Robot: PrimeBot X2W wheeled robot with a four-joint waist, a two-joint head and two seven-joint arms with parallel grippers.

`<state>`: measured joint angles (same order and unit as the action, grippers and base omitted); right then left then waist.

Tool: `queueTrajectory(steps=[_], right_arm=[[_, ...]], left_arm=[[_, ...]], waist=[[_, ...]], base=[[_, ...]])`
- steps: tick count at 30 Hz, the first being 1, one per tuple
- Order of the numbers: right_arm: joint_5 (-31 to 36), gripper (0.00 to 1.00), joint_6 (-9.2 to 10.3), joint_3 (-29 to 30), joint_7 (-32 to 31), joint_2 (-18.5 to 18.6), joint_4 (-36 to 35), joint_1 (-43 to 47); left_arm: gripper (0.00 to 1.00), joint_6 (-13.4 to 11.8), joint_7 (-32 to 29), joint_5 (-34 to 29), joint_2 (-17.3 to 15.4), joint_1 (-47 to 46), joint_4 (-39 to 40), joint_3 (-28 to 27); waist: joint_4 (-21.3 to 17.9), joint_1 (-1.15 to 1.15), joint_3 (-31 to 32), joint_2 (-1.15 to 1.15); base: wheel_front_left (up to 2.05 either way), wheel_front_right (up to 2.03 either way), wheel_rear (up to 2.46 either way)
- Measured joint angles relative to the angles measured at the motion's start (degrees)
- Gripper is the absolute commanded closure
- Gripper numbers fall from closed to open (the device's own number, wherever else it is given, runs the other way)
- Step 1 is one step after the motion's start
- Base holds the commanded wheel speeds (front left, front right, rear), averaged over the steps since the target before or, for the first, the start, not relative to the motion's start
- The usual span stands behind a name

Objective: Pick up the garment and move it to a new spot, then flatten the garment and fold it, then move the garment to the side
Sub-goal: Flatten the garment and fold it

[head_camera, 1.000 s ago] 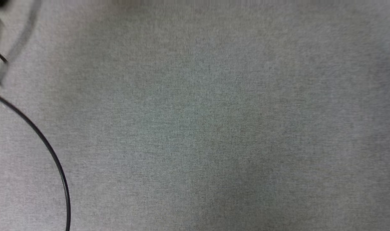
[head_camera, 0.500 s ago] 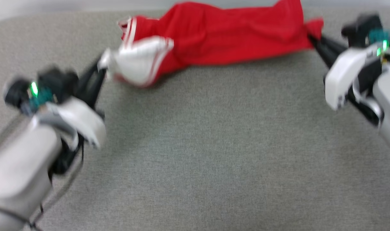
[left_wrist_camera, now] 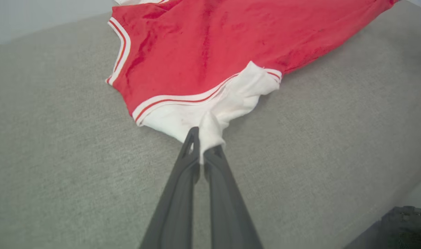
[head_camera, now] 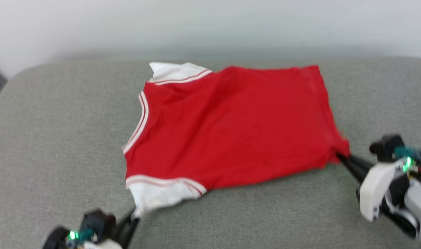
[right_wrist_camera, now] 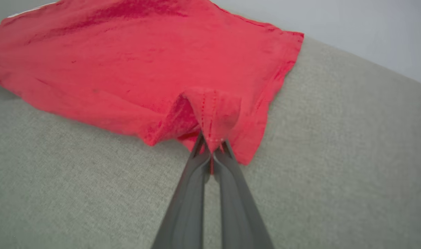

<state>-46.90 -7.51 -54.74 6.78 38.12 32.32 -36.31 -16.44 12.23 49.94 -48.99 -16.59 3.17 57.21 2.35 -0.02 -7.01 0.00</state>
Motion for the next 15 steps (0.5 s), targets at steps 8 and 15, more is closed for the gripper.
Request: queueTrajectory(steps=[8,15], right_arm=[[-0.5,1.00,0.00,3.0,0.4,2.7,-4.3,12.8],[0.4,1.00,0.00,8.3,-0.4,4.7,-10.3,25.0]], left_arm=[[1.00,-4.3,1.1,4.2,-0.4,10.6,4.1,1.3],[1.00,-5.3,1.3,6.2,0.2,16.1,5.2,3.0]], waist=[[-0.7,0.00,4.1,0.00],[-0.3,0.00,6.3,0.00]], base=[[0.00,0.00,0.00],[0.00,0.00,0.00]])
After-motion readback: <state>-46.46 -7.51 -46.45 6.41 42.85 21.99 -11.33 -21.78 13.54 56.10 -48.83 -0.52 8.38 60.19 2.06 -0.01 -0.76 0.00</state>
